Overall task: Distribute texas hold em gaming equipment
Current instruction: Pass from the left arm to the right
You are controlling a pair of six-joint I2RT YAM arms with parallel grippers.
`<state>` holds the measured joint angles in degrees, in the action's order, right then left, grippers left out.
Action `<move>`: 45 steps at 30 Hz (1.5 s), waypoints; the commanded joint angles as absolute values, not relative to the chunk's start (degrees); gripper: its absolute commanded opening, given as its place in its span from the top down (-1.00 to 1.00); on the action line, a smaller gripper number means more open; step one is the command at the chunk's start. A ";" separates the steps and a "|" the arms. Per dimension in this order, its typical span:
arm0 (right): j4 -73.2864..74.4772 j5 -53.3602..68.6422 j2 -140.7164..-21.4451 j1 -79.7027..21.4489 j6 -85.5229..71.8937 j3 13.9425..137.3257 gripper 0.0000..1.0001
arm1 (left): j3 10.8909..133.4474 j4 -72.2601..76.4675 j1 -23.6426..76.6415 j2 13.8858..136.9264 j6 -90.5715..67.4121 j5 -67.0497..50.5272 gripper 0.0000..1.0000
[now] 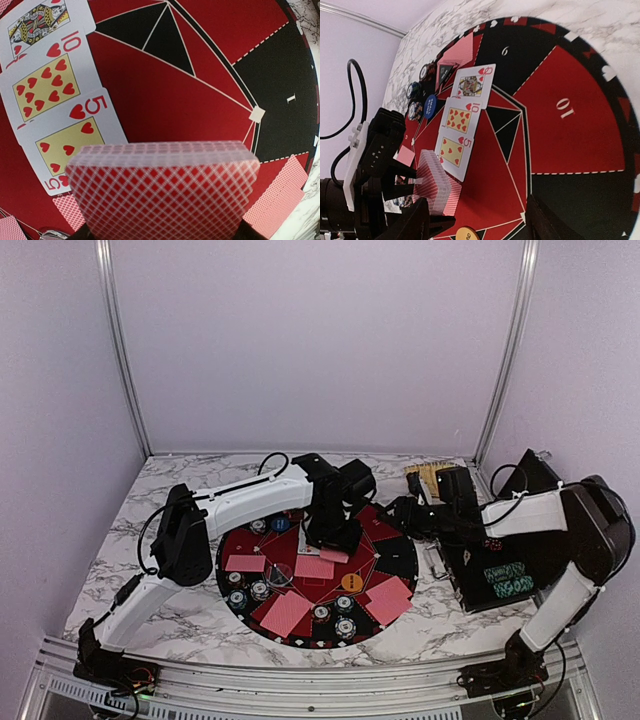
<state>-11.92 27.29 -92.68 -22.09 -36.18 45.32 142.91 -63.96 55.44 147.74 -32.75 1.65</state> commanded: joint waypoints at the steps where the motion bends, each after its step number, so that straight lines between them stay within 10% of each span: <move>1: -22.70 38.09 -95.97 -21.40 -42.26 44.44 -0.29 | 145.11 -65.51 55.43 147.41 -34.39 0.89 0.27; 23: -40.62 50.61 -109.80 -25.43 -57.40 46.74 -0.11 | 145.25 -63.30 55.90 144.55 -33.44 -2.19 0.27; 35: -43.02 49.79 -112.24 -26.81 -60.23 49.62 0.60 | 142.21 -62.72 55.85 140.94 -31.94 -0.95 0.20; 38: -43.67 49.67 -112.36 -26.76 -61.10 50.04 1.00 | 140.40 -62.29 55.60 139.24 -31.80 -0.34 0.00; 45: -43.68 49.69 -111.60 -23.65 -62.02 50.36 1.00 | 131.46 -60.13 54.22 132.78 -31.18 2.26 -0.74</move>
